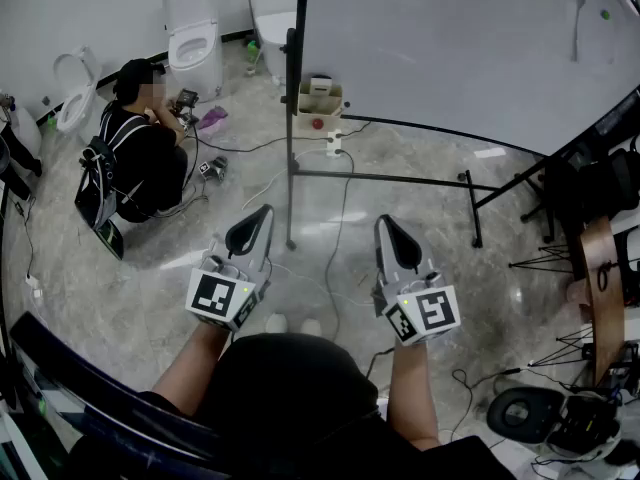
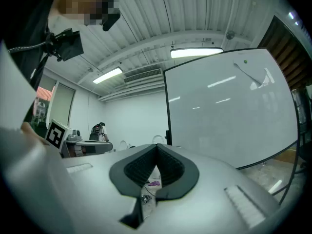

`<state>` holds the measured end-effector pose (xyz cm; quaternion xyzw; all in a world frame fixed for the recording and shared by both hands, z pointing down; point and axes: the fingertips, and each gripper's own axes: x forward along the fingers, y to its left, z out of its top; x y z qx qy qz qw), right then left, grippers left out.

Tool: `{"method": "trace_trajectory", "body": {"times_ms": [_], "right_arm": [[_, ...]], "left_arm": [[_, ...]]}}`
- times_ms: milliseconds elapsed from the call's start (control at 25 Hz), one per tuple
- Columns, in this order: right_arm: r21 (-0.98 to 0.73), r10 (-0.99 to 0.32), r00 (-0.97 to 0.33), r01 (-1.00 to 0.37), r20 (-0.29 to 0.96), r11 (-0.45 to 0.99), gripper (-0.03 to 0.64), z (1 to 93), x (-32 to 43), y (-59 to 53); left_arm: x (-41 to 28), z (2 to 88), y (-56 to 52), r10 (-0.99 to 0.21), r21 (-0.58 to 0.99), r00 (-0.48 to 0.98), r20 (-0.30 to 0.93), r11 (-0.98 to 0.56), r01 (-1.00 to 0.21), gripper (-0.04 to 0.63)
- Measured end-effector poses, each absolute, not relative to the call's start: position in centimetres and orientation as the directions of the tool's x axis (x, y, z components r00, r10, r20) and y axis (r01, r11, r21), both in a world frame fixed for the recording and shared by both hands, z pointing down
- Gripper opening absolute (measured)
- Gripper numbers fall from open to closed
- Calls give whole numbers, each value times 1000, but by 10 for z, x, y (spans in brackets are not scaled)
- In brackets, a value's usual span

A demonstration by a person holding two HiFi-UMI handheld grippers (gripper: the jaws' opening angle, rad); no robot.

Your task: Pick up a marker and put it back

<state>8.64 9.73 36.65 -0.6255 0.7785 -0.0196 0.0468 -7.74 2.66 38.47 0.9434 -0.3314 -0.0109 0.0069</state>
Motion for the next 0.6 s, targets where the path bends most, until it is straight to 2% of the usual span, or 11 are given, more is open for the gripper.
{"method": "trace_trajectory", "body": {"times_ms": [200, 600], "right_arm": [[-91, -976, -213, -972, -50, 216, 9, 365, 89, 90], [-128, -974, -216, -966, -70, 223, 9, 367, 101, 87]], "left_arm": [[-76, 386, 17, -632, 8, 774, 25, -774, -633, 5], [-66, 389, 13, -629, 10, 777, 10, -777, -629, 5]]}}
